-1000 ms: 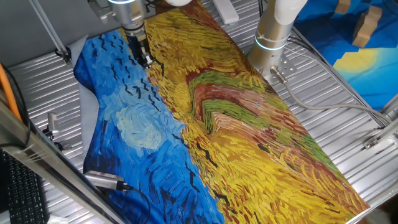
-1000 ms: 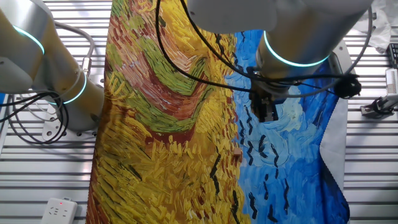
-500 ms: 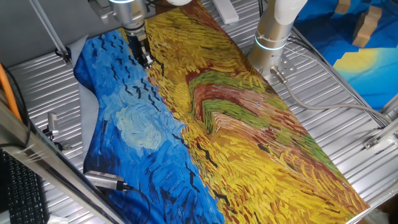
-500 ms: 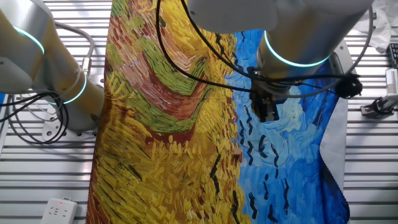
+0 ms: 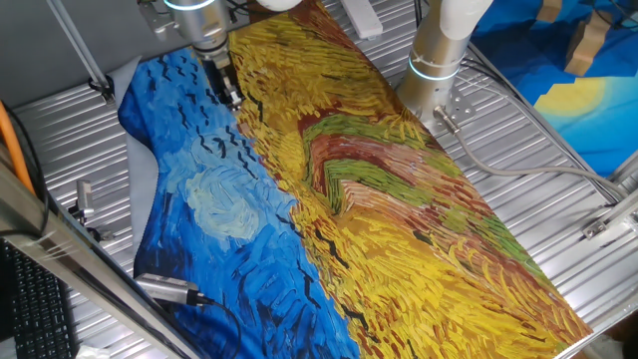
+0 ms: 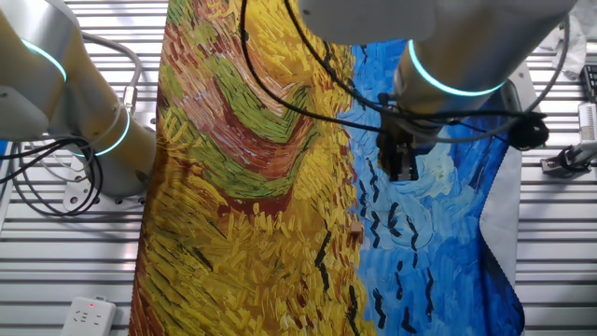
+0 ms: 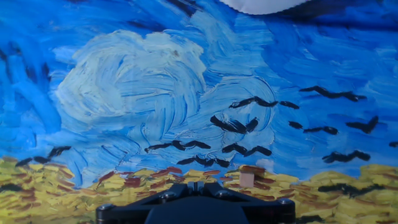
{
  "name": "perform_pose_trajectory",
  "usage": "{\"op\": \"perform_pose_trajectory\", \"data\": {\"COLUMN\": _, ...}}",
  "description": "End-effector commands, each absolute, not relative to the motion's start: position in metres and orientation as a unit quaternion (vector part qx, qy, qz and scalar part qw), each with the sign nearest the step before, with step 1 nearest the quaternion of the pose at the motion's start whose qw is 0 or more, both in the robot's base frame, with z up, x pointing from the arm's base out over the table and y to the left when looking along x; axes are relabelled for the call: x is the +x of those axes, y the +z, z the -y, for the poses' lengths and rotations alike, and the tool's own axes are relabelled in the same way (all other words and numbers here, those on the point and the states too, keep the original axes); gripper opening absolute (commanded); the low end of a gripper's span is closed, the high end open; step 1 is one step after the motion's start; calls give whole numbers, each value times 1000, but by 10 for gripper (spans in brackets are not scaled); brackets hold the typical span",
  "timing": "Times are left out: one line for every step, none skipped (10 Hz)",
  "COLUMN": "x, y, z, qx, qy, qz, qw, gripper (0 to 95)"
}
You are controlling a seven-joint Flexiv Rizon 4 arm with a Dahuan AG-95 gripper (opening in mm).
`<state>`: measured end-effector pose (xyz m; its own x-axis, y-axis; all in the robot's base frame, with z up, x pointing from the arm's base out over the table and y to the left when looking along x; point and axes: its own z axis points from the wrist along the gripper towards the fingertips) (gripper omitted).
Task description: Pick up the small block on the left and move it to the right
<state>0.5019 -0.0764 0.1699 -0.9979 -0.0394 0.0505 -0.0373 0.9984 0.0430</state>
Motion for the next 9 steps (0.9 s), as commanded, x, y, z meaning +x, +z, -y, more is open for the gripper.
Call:
{"op": "perform_pose_trajectory", "data": {"x": 500, "y": 171, "z": 76, "qx": 14, "qy": -16, "qz": 999, "qw": 24, "gripper": 0}}
{"op": "perform_pose_trajectory", "data": {"x": 500, "y": 171, "z": 76, "qx": 12, "qy": -12, "qz": 1000, "qw": 24, "gripper": 0}}
{"op": "perform_pose_trajectory", "data": {"x": 500, "y": 171, "z": 76, "qx": 13, "qy": -10, "qz": 1000, "qw": 21, "gripper": 0}}
{"op": "perform_pose_trajectory", "data": {"x": 500, "y": 171, "z": 76, "qx": 20, "qy": -10, "qz": 1000, "qw": 18, "gripper": 0}}
{"op": "perform_pose_trajectory", "data": {"x": 500, "y": 171, "z": 76, "qx": 28, "qy": -10, "qz": 999, "qw": 17, "gripper": 0}}
{"op": "perform_pose_trajectory", "data": {"x": 500, "y": 171, "z": 76, "qx": 31, "qy": -9, "qz": 999, "qw": 18, "gripper": 0}}
{"op": "perform_pose_trajectory", "data": {"x": 500, "y": 171, "z": 76, "qx": 33, "qy": -4, "qz": 999, "qw": 18, "gripper": 0}}
{"op": "perform_pose_trajectory", "data": {"x": 500, "y": 171, "z": 76, "qx": 35, "qy": -3, "qz": 999, "qw": 17, "gripper": 0}}
{"op": "perform_pose_trajectory", "data": {"x": 500, "y": 171, "z": 76, "qx": 41, "qy": -5, "qz": 999, "qw": 15, "gripper": 0}}
